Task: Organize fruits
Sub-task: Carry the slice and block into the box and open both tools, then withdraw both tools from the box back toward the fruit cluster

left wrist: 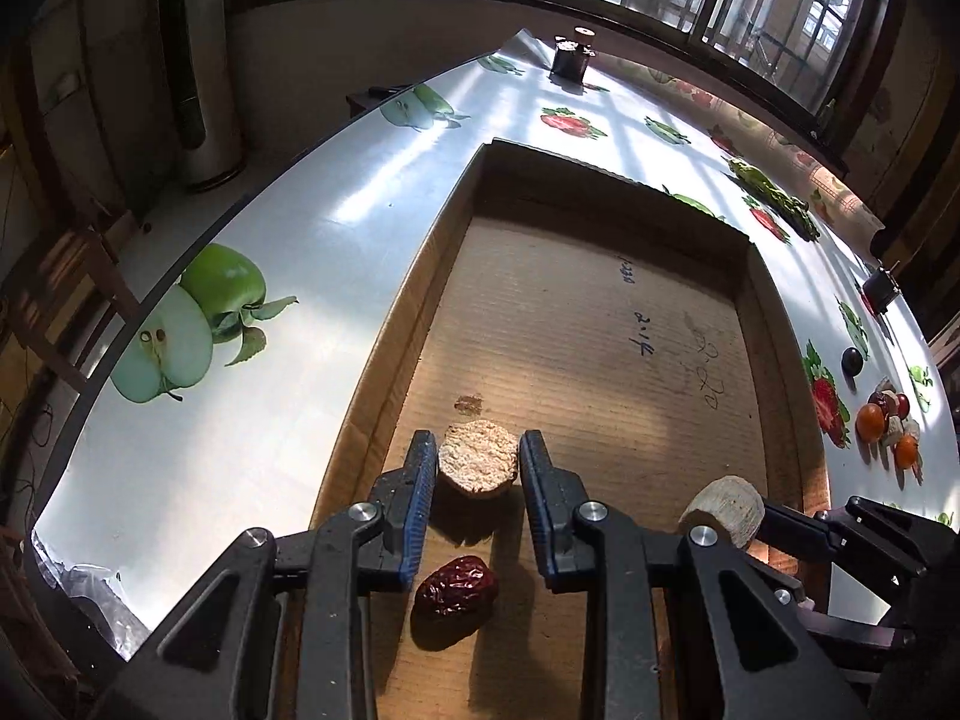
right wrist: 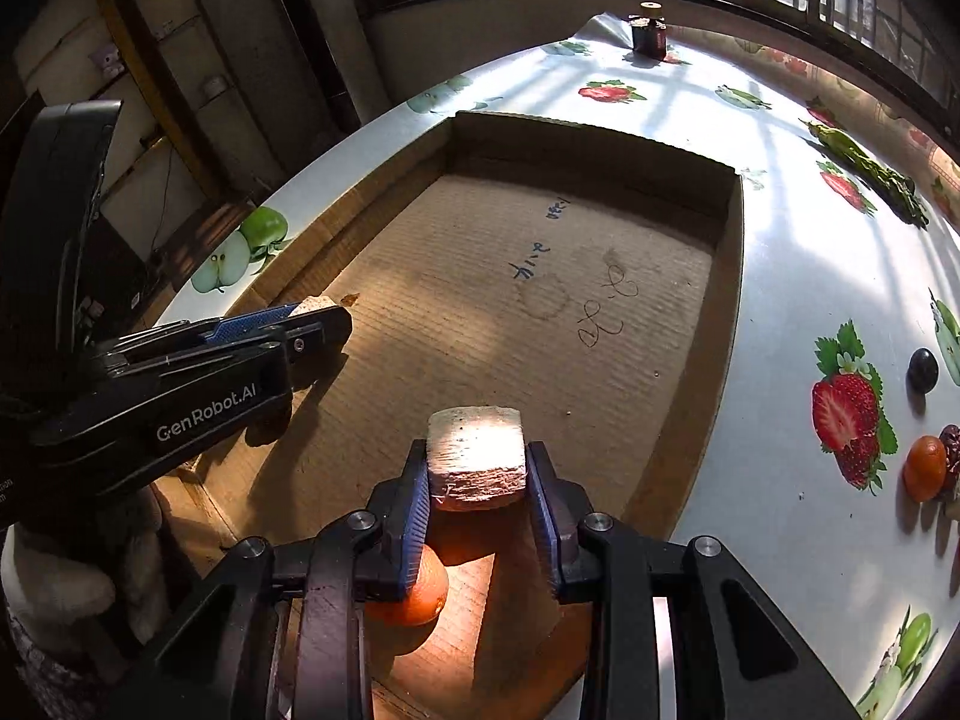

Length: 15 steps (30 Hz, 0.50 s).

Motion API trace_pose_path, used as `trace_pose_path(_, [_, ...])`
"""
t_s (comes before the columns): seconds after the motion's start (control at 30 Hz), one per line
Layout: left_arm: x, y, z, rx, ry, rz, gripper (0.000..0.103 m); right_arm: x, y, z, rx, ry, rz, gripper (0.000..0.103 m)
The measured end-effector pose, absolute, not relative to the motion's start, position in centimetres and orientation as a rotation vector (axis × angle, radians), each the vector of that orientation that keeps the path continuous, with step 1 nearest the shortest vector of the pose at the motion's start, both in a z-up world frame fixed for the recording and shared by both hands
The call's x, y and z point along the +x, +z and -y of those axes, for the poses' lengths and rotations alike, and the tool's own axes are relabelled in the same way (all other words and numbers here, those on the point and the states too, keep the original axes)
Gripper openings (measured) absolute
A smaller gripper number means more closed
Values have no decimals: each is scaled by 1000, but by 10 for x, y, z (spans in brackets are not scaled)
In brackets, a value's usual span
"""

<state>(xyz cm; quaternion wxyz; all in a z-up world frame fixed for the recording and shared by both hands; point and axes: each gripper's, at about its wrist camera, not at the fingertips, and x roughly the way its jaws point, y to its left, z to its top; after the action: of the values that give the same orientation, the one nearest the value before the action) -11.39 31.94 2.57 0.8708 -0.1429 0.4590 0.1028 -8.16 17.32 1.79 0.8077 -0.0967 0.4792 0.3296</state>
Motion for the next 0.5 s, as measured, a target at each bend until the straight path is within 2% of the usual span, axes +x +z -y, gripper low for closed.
trace_pose_path(0.07, [-115, 27, -320, -310, 209, -956, 29, -83, 18, -177, -227, 702, -1017, 34])
trace_pose_path(0.13, [-115, 28, -320, -325, 206, -952, 34, -85, 18, -180, -234, 702, -1011, 34])
trace_pose_path(0.2, [-117, 30, -320, -336, 207, -947, 45, -87, 19, -182, -236, 703, -1008, 34])
trace_pose_path(0.27, [-120, 33, -321, -348, 212, -939, 48, -88, 20, -182, -230, 708, -1005, 35])
trace_pose_path(0.33, [-123, 36, -322, -365, 216, -931, 51, -90, 24, -180, -220, 711, -992, 37])
trace_pose_path(0.4, [-126, 40, -323, -386, 220, -921, 53, -92, 29, -178, -217, 707, -969, 48])
trace_pose_path(0.5, [-132, 46, -323, -408, 221, -906, 58, -97, 38, -171, -205, 699, -932, 51])
